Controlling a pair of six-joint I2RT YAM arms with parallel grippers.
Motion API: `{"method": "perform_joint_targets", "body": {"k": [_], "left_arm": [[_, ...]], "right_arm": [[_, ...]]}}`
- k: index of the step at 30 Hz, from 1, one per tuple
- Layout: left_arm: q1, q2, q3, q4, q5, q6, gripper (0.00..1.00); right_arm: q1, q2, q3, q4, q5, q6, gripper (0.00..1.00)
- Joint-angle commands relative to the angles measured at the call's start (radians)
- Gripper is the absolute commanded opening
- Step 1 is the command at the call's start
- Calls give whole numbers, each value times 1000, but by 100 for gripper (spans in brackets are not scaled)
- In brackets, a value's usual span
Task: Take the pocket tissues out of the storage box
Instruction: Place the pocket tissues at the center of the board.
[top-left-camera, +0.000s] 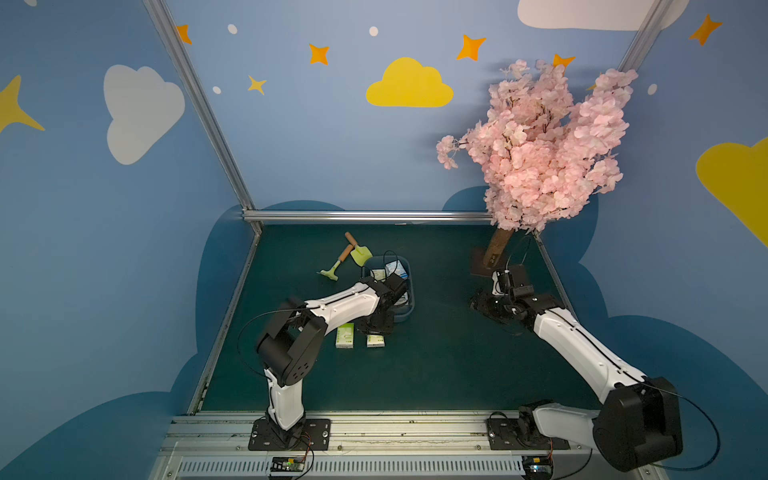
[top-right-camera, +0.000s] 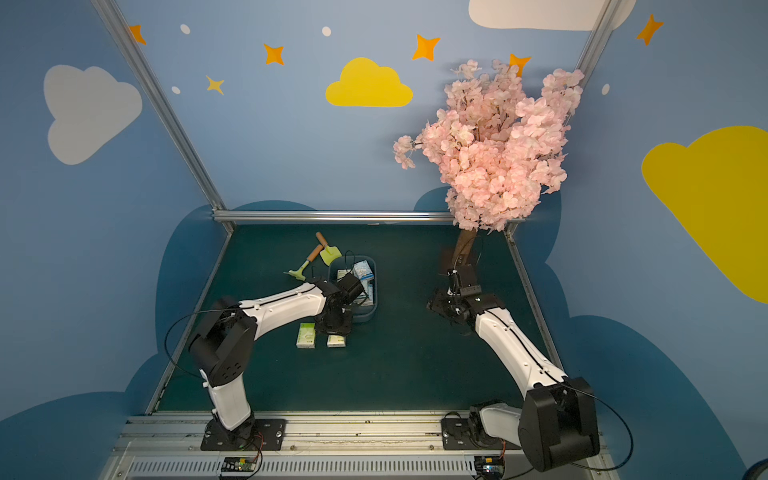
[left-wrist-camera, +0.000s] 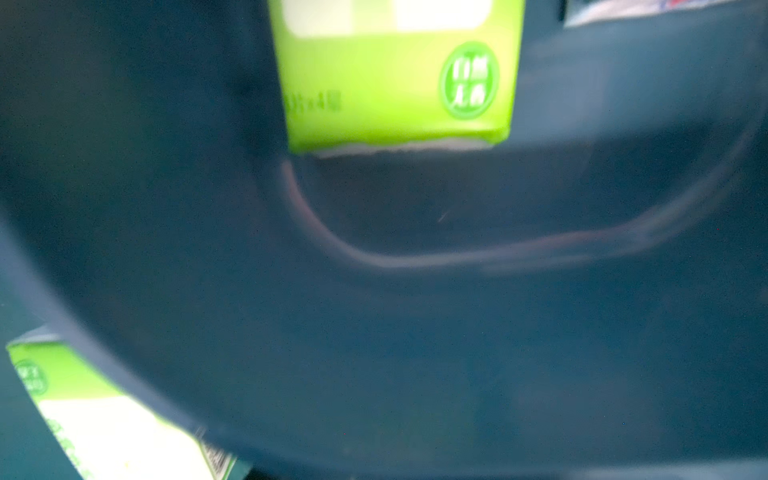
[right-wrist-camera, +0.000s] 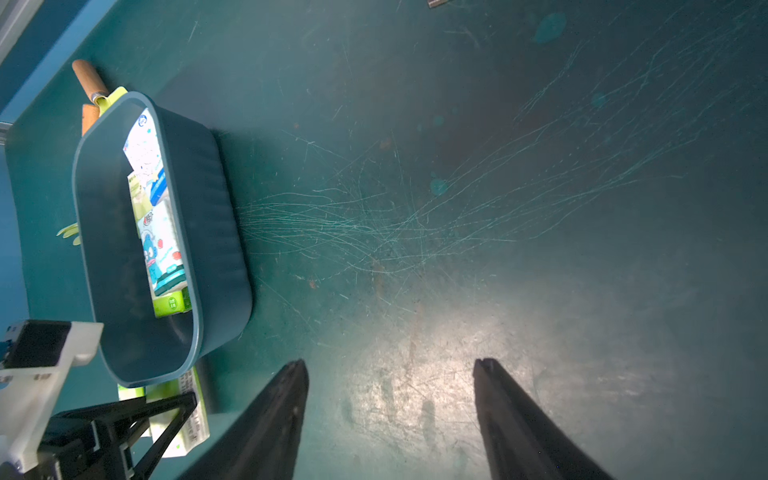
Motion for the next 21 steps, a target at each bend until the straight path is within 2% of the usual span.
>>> {"method": "perform_joint_targets", "body": {"k": [1,7,21], "left_arm": [[0,20,16,-14,-11,19,49],[1,44,24,-17,-2,26,52],[5,1,54,-51,7,37,69]], "right_arm": [[1,-21,11,-24,24,-11,69],[-1,-20,11,-25,27,-16,69],[-3,-33,24,-35,59,-27,73]]}}
